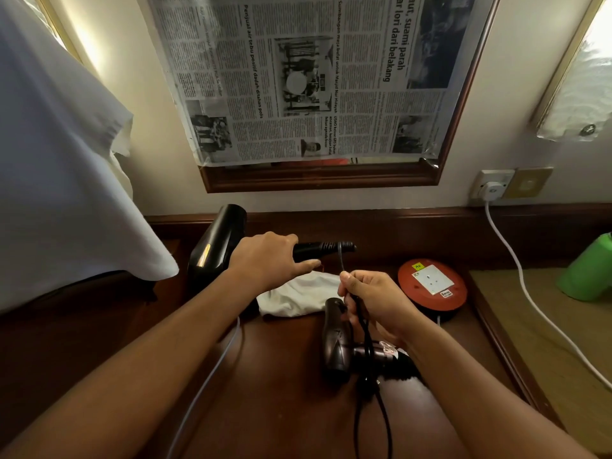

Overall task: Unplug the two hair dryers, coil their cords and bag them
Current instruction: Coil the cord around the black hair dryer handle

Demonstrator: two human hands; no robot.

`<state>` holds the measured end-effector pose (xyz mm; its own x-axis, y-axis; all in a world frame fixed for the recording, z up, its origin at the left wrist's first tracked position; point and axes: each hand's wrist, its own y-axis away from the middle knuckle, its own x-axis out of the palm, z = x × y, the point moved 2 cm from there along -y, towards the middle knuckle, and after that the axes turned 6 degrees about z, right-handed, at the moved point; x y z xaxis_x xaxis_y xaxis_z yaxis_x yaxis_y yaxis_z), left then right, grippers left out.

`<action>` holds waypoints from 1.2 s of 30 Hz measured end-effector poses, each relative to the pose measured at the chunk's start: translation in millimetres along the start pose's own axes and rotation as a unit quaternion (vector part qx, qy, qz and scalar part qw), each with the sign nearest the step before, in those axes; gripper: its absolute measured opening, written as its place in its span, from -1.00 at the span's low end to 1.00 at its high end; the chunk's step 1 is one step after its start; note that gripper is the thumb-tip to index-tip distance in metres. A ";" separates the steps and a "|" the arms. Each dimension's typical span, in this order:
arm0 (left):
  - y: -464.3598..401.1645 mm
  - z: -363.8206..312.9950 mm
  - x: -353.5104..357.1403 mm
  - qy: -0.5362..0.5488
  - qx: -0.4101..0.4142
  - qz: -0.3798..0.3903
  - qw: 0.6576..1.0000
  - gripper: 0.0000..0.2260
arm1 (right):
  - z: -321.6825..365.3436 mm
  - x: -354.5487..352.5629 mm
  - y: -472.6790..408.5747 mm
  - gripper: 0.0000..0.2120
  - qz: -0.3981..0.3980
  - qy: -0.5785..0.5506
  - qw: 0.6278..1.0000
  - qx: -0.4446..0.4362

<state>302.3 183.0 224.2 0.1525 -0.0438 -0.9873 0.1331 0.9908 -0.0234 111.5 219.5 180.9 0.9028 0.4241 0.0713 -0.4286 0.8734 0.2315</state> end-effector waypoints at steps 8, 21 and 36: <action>5.2 1.3 -1.6 0.019 0.006 -0.015 1.000 -0.41 | -9.0 1.3 -2.3 -0.41 -0.001 0.067 0.996 0.061; 9.2 5.8 -3.7 0.050 0.007 -0.031 0.998 -0.39 | -24.9 2.6 -6.5 -0.56 0.067 -0.040 0.997 0.019; 11.4 2.8 -16.4 0.153 0.084 -0.052 0.983 -0.48 | -28.2 -21.5 -18.1 -0.48 0.145 -0.068 0.987 0.017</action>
<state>304.0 194.6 240.6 -0.1691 -0.0780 -0.9825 0.2954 0.9470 -0.1261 98.8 201.3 147.8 0.7394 0.6174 0.2685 -0.6708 0.7097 0.2152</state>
